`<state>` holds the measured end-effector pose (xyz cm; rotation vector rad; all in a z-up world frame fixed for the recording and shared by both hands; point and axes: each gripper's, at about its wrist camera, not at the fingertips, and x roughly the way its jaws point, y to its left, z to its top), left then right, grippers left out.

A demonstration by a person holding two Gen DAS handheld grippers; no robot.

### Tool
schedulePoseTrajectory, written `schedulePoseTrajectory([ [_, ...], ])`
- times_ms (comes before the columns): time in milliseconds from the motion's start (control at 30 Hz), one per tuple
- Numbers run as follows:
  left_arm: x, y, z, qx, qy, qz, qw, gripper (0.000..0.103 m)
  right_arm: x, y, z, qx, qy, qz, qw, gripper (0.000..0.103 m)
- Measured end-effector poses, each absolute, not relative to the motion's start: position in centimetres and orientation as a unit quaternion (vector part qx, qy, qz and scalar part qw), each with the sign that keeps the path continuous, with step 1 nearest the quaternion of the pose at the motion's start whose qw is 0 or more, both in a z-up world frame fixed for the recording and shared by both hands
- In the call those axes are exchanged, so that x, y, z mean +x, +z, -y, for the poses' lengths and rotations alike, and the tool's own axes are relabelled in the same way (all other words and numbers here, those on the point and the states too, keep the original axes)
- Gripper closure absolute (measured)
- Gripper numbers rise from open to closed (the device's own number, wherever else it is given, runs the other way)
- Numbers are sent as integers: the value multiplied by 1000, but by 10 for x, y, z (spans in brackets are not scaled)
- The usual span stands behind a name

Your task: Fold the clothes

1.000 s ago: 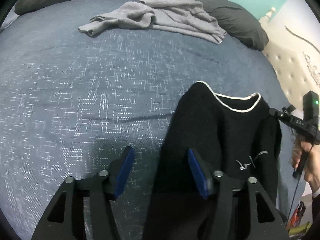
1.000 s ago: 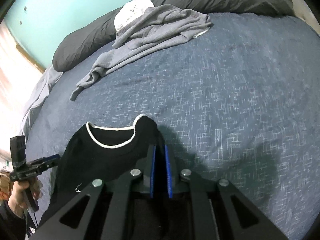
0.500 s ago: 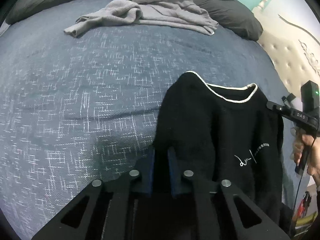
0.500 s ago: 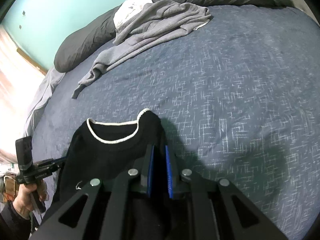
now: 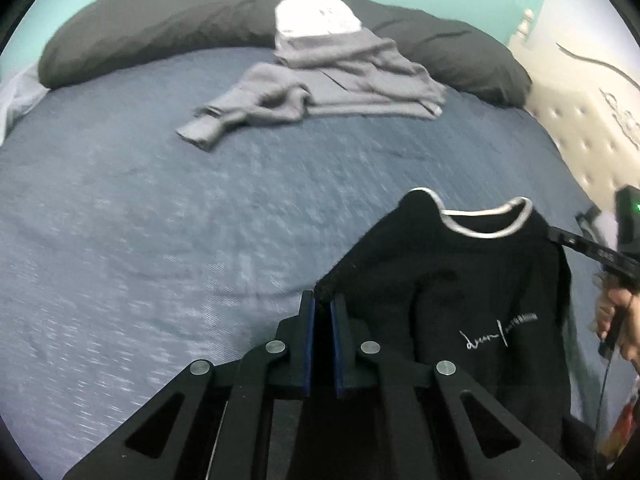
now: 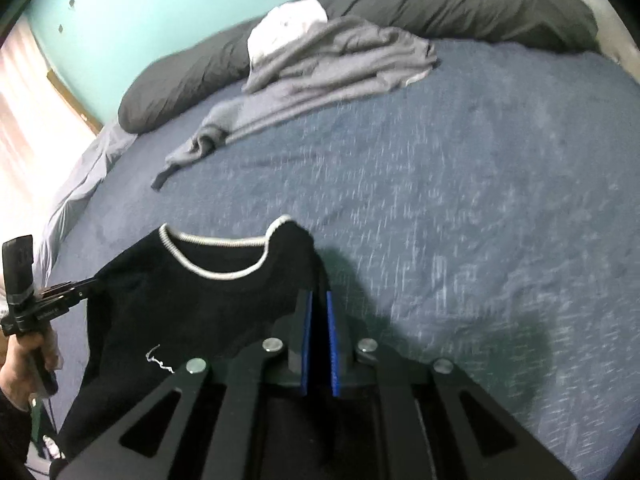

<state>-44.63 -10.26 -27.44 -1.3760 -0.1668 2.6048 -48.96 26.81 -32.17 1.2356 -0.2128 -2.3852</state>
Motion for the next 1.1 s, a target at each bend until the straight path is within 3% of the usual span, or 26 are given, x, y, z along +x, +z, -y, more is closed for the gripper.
schedulePoseTrajectory([
  [600, -508, -210, 141, -423, 905, 36, 36, 96, -546, -232, -222, 361, -907, 52, 211, 99],
  [967, -525, -298, 129, -499, 866, 24, 35, 95, -562, -297, -209, 451, -869, 51, 197, 98],
  [1100, -521, -305, 135, -506, 860, 51, 39, 93, -568, -322, -205, 483, -853, 51, 191, 93],
])
